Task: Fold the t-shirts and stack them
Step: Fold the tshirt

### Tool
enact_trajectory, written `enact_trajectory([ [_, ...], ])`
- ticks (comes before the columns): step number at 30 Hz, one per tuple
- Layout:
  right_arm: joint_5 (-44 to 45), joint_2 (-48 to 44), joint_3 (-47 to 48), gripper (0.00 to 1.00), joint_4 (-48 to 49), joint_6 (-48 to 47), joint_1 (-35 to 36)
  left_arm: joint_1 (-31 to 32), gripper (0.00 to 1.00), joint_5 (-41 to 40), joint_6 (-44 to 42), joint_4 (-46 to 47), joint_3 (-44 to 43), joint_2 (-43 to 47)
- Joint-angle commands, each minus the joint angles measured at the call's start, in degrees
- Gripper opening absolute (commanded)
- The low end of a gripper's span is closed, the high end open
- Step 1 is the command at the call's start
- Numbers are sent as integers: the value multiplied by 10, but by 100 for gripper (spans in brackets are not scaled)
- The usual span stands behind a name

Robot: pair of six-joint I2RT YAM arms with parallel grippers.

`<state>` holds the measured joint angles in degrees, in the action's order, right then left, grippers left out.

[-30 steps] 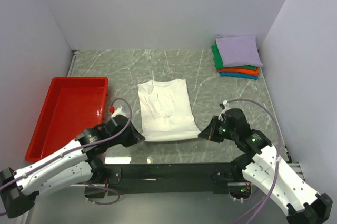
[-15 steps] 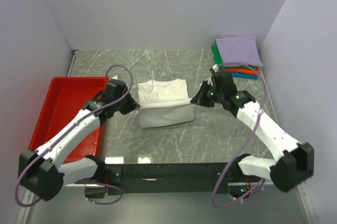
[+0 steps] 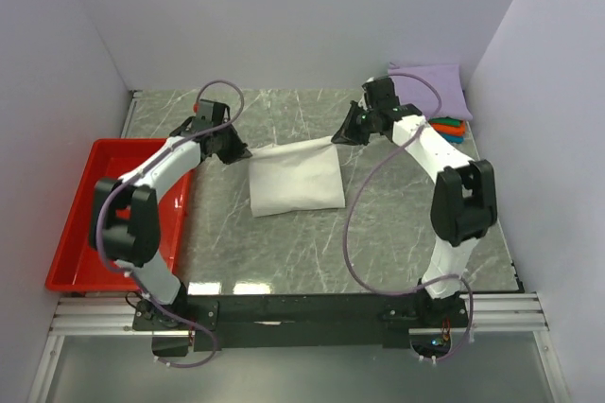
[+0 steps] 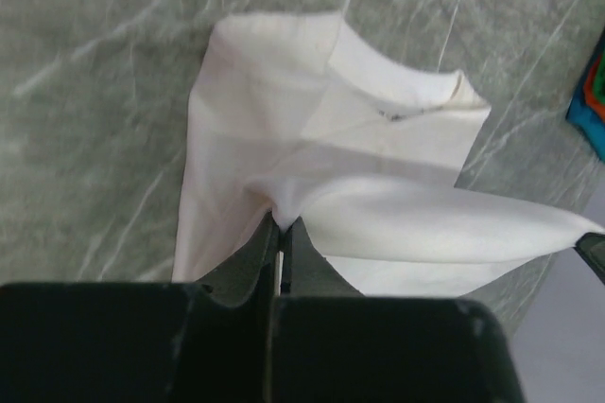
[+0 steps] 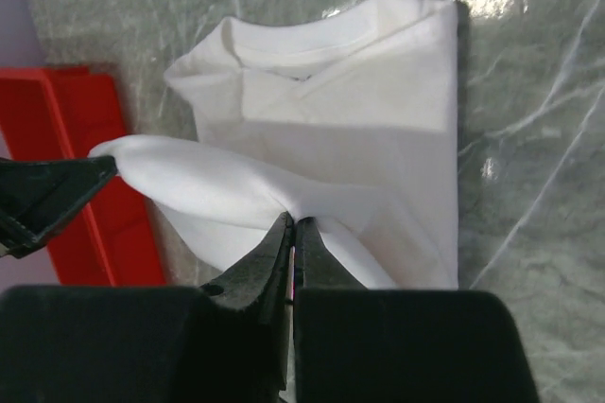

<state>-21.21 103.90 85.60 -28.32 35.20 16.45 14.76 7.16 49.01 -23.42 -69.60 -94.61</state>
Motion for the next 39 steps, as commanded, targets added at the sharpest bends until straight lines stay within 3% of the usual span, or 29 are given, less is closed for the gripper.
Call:
enact_trajectory([
  [1,-10,59,86,0,-3,-15,-16,-21,0,8,-18,16,-73,-52],
  [11,-31,245,247,2,-26,-30,-40,-43,2,25,-50,14,-194,-196],
  [13,-28,275,293,11,-48,-39,-41,-47,15,27,-58,8,-223,-216],
  [14,-29,281,306,22,-52,-42,-42,-48,21,25,-61,3,-232,-220],
  [15,-16,287,335,27,-74,-44,-43,-50,36,21,-64,-3,-246,-223],
  [17,-6,290,352,38,-90,-53,-45,-60,49,25,-67,-3,-250,-217],
  [18,7,277,348,41,-95,-54,-46,-62,60,29,-67,1,-248,-205],
  [21,24,225,297,44,-82,-53,-44,-67,71,27,-69,-1,-240,-177],
  [26,43,120,159,43,-36,-30,-25,-40,66,25,-38,21,-169,-117],
  [30,36,22,3,42,40,-11,15,16,48,-3,-9,48,-72,-65],
  [33,10,-11,-74,41,87,15,53,52,35,0,28,93,-8,-45],
  [39,2,-12,-148,41,140,31,96,121,26,10,60,152,60,-53],
])
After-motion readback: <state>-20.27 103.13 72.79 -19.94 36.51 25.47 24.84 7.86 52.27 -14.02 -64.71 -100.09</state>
